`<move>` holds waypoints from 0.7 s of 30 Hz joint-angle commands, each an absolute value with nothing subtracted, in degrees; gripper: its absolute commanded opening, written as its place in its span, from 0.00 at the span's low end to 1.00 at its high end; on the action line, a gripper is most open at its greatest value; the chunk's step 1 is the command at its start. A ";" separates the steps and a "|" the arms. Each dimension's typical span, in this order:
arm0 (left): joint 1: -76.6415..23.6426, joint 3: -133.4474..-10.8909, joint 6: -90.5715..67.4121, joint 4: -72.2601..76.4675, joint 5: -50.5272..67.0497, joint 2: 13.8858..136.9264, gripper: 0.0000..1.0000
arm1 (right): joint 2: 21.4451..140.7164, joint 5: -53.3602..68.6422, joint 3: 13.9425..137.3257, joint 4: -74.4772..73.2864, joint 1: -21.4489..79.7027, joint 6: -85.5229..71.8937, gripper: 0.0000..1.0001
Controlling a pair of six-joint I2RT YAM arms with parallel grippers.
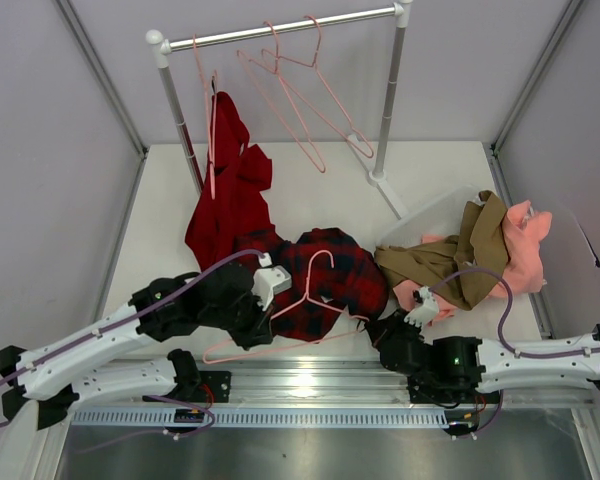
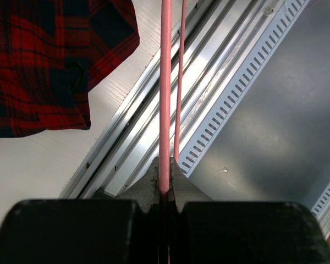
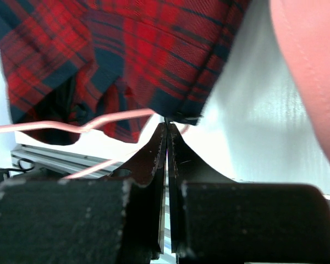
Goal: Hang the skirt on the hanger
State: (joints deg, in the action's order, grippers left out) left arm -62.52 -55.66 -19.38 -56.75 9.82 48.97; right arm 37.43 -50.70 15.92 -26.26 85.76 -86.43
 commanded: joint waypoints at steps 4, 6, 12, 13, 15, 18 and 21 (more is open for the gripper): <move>-63.19 -55.11 -18.11 -53.79 11.25 49.92 0.00 | 36.12 -56.16 19.95 -27.51 86.57 -86.66 0.00; -63.46 -55.20 -18.02 -53.18 11.78 50.01 0.00 | 36.21 -55.81 19.78 -26.90 86.66 -86.75 0.00; -64.07 -54.93 -17.67 -50.10 13.09 50.89 0.00 | 36.83 -55.37 20.39 -26.72 86.84 -86.22 0.00; -64.16 -54.58 -17.58 -49.84 13.27 51.24 0.00 | 36.65 -55.37 20.48 -26.81 86.84 -85.70 0.00; -64.34 -54.58 -17.58 -48.78 13.62 51.68 0.00 | 36.39 -55.46 21.09 -27.68 86.92 -85.61 0.00; -64.69 -54.32 -17.32 -47.11 13.80 51.77 0.00 | 35.60 -55.20 21.80 -27.69 87.10 -84.03 0.00; -64.86 -54.05 -17.14 -45.09 14.15 51.42 0.00 | 35.07 -53.79 22.41 -27.69 87.27 -82.62 0.00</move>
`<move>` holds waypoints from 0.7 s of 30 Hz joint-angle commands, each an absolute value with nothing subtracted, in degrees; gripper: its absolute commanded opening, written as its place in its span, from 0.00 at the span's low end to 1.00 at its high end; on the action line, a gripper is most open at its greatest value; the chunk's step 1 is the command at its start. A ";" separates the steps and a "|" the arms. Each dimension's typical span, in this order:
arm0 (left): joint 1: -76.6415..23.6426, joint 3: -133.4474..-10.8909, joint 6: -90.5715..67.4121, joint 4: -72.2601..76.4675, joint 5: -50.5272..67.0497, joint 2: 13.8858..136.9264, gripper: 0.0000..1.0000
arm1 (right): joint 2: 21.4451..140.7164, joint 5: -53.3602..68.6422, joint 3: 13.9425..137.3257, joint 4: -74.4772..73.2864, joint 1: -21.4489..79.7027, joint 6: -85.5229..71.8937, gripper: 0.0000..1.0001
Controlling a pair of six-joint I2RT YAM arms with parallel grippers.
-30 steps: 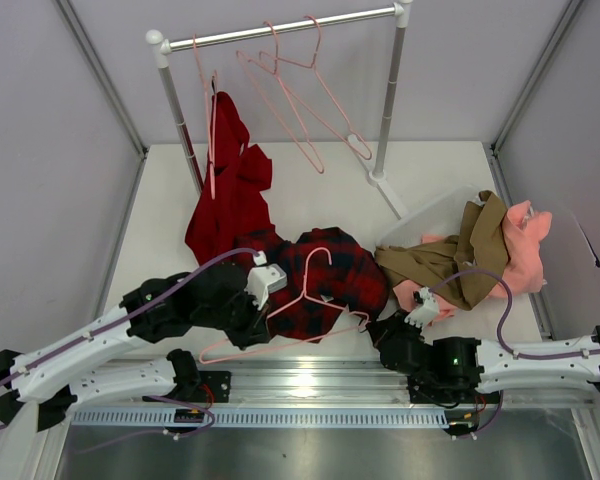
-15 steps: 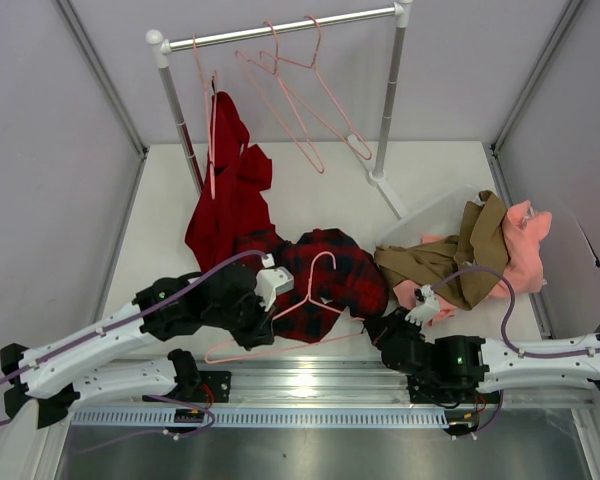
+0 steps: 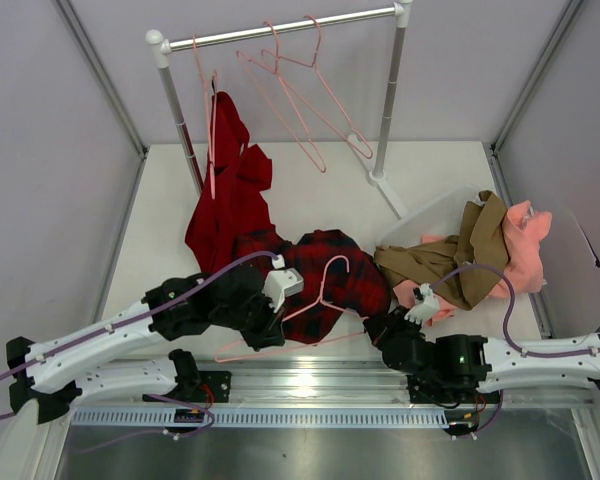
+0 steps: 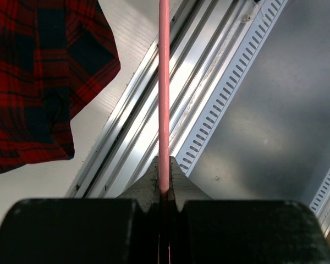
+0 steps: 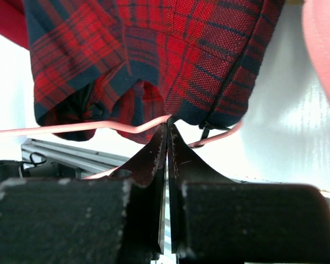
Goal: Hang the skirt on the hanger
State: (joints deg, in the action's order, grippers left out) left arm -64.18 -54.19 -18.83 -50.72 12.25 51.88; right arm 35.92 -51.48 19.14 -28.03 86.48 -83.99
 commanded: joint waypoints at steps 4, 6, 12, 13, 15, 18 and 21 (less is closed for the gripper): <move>-65.13 -53.35 -16.79 -43.24 15.03 51.68 0.00 | 34.80 -53.00 23.81 -28.56 88.15 -81.04 0.00; -65.65 -53.17 -16.53 -42.72 14.68 52.29 0.00 | 34.54 -53.09 25.04 -29.79 88.42 -80.25 0.00; -66.18 -52.74 -15.56 -40.43 14.50 51.86 0.00 | 34.19 -52.03 27.24 -33.13 88.94 -79.27 0.00; -66.18 -52.73 -15.21 -39.56 14.68 51.59 0.00 | 34.02 -51.86 27.86 -33.92 89.03 -79.36 0.00; -66.27 -52.73 -14.94 -38.68 15.20 51.07 0.00 | 33.84 -51.33 28.47 -35.59 89.12 -79.19 0.00; -66.53 -52.56 -14.24 -37.01 15.03 49.75 0.00 | 33.23 -50.89 29.97 -39.36 89.21 -80.24 0.00; -66.53 -53.34 -13.54 -35.51 14.15 48.69 0.00 | 32.70 -50.10 33.47 -45.07 89.21 -80.78 0.08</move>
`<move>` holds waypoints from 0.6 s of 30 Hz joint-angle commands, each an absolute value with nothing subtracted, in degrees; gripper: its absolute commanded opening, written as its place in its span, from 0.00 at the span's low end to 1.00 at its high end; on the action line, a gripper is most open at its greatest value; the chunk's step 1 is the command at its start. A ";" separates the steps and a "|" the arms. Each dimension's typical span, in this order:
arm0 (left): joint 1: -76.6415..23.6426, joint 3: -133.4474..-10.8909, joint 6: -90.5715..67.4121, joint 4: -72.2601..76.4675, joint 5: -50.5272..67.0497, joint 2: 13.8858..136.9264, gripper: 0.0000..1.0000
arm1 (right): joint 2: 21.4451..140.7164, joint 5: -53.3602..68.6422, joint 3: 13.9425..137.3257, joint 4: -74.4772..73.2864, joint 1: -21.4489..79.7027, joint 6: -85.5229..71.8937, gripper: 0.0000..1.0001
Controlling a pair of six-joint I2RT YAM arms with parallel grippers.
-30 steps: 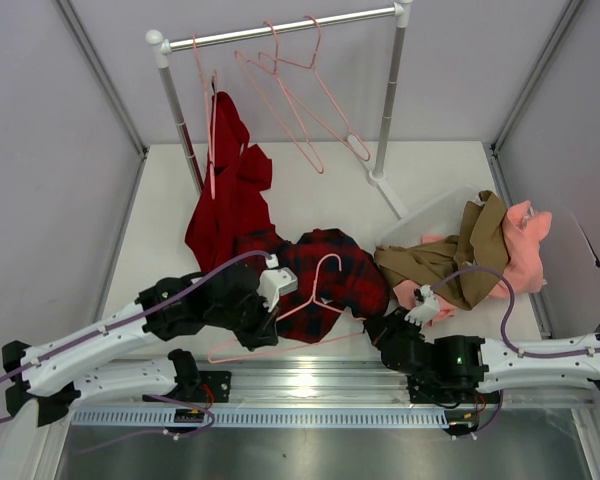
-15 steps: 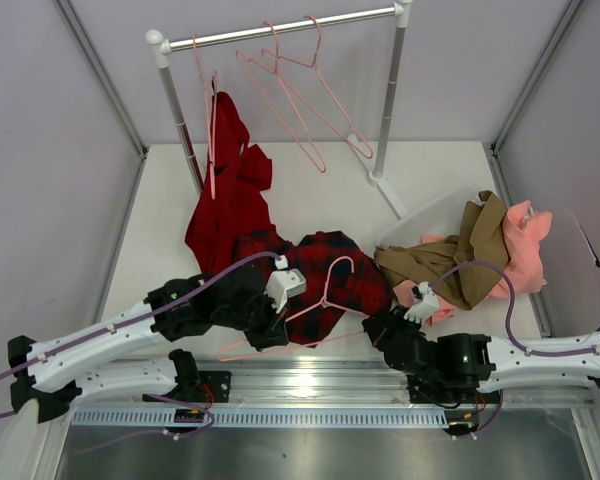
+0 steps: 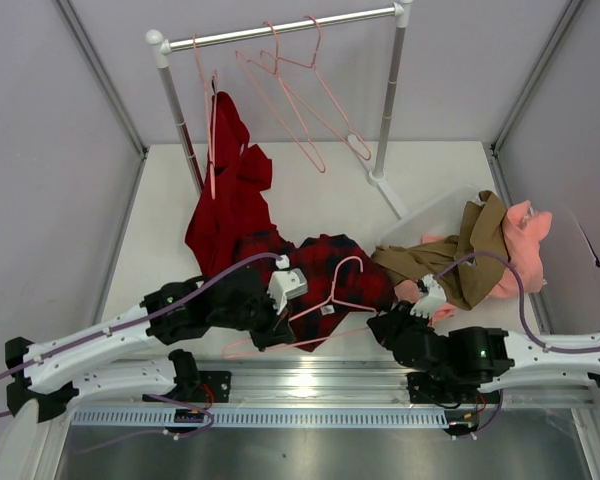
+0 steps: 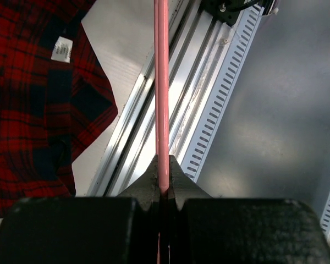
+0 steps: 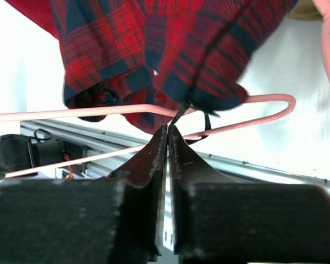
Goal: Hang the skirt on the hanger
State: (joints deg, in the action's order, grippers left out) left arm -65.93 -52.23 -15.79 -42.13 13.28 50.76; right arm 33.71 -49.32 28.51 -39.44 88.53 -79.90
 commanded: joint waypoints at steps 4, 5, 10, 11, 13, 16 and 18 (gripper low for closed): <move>-66.53 -55.45 -11.96 -33.67 13.98 49.48 0.00 | 32.61 -48.08 41.91 -53.23 89.21 -76.30 0.41; -66.53 -55.81 -11.69 -33.14 13.63 50.18 0.00 | 32.87 -48.08 43.75 -54.65 89.21 -75.59 0.44; -66.53 -57.22 -11.07 -28.75 10.47 51.94 0.00 | 32.17 -49.39 53.86 -61.50 89.21 -74.09 0.60; -66.53 -57.39 -10.99 -28.04 10.20 52.03 0.00 | 32.08 -50.35 55.18 -62.31 89.21 -74.09 0.60; -66.62 -58.09 -10.90 -26.03 9.06 52.29 0.00 | 31.55 -51.15 58.43 -63.27 89.12 -72.60 0.62; -66.62 -59.50 -10.20 -24.53 5.90 52.47 0.00 | 31.55 -53.43 62.73 -65.64 89.21 -71.37 0.64; -66.71 -61.60 -9.58 -24.35 1.60 52.56 0.00 | 31.90 -55.45 64.50 -67.06 89.12 -71.19 0.64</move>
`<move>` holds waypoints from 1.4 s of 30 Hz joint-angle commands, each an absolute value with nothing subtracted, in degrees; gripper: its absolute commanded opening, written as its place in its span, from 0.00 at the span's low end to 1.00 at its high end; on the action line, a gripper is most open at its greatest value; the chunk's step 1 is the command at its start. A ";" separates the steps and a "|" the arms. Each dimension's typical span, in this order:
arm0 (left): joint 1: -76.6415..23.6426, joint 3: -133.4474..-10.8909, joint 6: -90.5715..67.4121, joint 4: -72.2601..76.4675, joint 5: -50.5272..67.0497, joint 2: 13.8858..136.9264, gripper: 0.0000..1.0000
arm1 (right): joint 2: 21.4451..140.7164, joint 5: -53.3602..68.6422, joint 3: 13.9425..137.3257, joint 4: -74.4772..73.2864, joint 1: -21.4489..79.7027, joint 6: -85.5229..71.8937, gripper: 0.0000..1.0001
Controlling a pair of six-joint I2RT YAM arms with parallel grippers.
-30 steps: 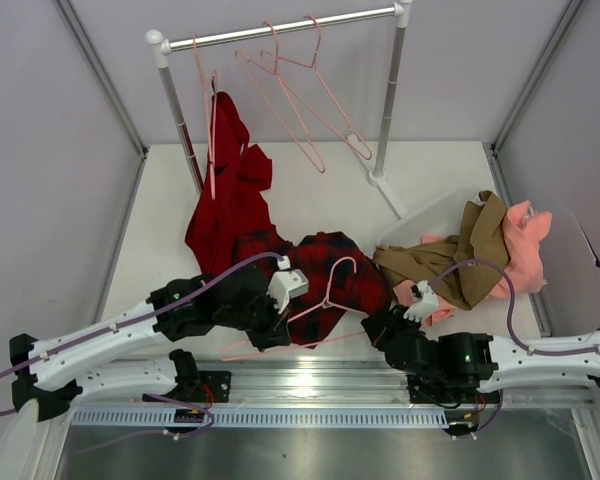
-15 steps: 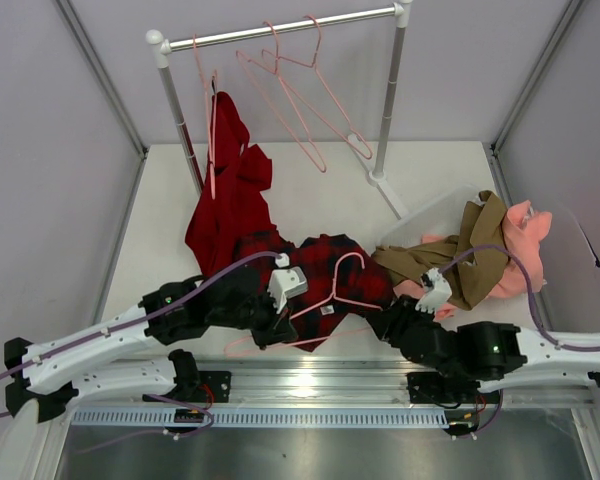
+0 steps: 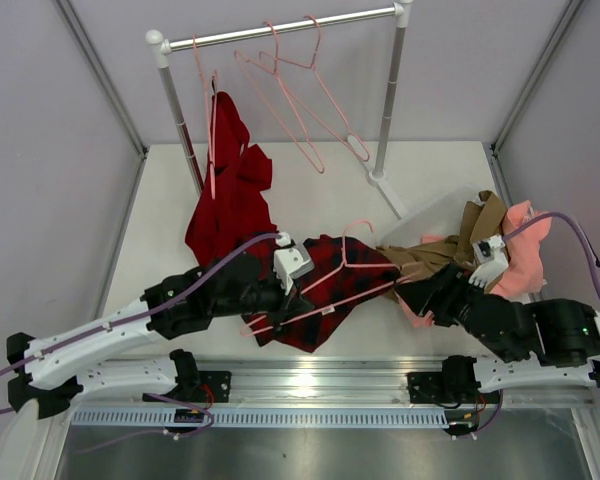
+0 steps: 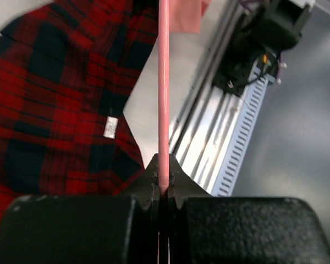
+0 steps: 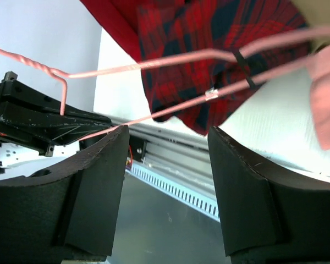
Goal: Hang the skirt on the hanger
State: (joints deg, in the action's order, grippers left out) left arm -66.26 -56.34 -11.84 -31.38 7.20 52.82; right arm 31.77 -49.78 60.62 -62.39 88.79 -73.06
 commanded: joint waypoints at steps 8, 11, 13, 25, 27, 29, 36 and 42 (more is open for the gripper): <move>-66.62 -70.55 -6.95 -22.94 -12.82 56.76 0.00 | 36.38 -56.52 66.62 -54.60 89.21 -54.89 0.72; -66.62 -73.20 -5.45 -21.63 -14.59 59.49 0.00 | 38.66 -55.99 64.69 -43.19 89.03 -44.70 0.79; -66.62 -72.77 -4.48 -20.40 -13.54 60.29 0.00 | 39.98 -56.60 63.98 -35.47 88.16 -41.24 0.83; -66.62 -62.14 -8.17 -9.67 -9.67 60.91 0.00 | 47.72 -22.69 58.56 -14.17 60.40 -39.80 0.80; -66.62 -61.88 -8.70 -9.23 -9.58 61.00 0.00 | 47.55 -21.45 56.52 -9.35 60.12 -40.78 0.77; -66.62 -61.26 -8.96 -8.53 -9.67 61.26 0.00 | 47.55 -21.01 54.68 -6.78 59.94 -40.69 0.76; -66.71 -62.57 -10.19 -7.74 -8.79 64.07 0.00 | 51.41 -19.95 54.67 -1.94 59.76 -40.34 0.62; -66.62 -63.19 -12.39 -6.50 -7.56 66.53 0.00 | 52.21 -21.79 52.91 -0.70 59.85 -42.88 0.19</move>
